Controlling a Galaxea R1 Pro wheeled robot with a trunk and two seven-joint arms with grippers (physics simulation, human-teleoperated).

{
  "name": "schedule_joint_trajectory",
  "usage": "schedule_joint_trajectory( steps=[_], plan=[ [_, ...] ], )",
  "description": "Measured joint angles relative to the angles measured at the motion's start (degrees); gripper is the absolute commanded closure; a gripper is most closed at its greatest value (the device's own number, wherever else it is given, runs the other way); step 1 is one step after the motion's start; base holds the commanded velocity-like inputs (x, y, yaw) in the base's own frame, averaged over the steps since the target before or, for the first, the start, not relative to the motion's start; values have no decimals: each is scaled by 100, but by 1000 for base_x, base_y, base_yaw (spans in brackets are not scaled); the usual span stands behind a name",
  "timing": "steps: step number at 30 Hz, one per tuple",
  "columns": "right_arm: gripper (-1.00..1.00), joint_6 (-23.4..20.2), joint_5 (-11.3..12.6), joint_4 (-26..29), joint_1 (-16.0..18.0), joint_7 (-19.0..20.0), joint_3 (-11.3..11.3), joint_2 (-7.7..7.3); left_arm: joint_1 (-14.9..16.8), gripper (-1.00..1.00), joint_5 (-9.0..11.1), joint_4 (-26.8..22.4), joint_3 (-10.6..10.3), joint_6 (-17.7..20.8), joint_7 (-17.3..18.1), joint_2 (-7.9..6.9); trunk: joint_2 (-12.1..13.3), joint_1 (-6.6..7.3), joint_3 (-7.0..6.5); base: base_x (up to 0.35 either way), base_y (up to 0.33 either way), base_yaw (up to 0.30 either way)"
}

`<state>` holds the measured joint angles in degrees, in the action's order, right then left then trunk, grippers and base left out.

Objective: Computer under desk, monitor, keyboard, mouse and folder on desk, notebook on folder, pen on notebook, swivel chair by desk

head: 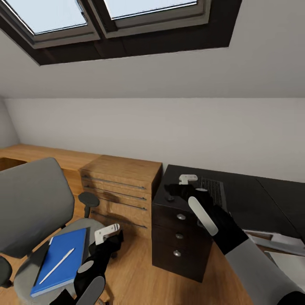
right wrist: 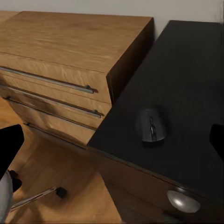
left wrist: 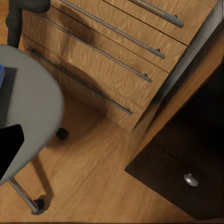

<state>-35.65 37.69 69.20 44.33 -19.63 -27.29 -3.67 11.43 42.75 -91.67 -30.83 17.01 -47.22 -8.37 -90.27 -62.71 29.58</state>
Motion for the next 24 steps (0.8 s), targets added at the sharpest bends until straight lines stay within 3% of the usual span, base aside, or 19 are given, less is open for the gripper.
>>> schedule_joint_trajectory(
  steps=[24],
  plan=[
    [-100,238,-47,131,-45,-10,-41,24,1,-100,50,230,-7,-3,8,0,963,529,-478,-2,0,-281]
  ],
)
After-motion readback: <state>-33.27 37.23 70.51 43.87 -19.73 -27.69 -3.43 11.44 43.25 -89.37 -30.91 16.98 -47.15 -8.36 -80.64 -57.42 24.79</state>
